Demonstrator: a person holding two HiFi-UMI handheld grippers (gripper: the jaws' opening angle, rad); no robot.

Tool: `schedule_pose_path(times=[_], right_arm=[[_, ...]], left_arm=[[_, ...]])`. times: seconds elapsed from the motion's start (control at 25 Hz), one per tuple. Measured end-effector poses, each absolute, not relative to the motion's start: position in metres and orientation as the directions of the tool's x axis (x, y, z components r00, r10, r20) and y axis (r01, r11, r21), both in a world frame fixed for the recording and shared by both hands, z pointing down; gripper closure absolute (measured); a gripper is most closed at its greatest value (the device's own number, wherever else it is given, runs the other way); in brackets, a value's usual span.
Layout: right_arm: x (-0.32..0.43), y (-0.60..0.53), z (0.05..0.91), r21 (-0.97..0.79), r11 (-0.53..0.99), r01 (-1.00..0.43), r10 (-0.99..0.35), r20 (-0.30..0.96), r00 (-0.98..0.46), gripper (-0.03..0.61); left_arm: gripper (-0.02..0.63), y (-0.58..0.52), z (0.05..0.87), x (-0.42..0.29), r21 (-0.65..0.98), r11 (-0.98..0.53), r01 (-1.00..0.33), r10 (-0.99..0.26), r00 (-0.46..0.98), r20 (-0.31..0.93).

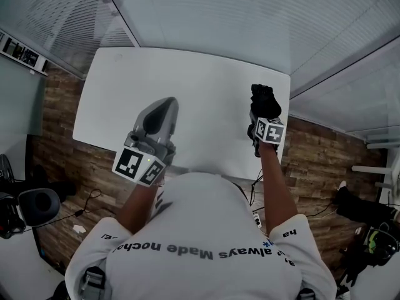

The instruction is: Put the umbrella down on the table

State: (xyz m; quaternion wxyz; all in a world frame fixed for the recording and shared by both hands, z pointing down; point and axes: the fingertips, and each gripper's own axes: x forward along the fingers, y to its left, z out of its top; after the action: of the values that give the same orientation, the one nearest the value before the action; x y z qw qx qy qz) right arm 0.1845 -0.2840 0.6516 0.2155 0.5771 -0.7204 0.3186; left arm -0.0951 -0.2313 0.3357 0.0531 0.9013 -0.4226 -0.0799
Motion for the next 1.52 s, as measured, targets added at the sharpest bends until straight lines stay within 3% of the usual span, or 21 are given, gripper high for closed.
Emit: schedule_pose_path(times=[0.64, 1.52], right_arm=[[0.187, -0.288, 0.743, -0.157, 0.125, -0.980, -0.477, 0.856, -0.199, 0.330], [0.195, -0.271, 0.800, -0.180, 0.085, -0.980, -0.288, 0.937, -0.197, 0.324]], left_arm=[[0.609, -0.242, 0.338, -0.114, 0.161, -0.610, -0.776, -0.792, 0.605, -0.085], [0.611, -0.239, 0.341, -0.115, 0.157, -0.587, -0.794, -0.809, 0.585, -0.066]])
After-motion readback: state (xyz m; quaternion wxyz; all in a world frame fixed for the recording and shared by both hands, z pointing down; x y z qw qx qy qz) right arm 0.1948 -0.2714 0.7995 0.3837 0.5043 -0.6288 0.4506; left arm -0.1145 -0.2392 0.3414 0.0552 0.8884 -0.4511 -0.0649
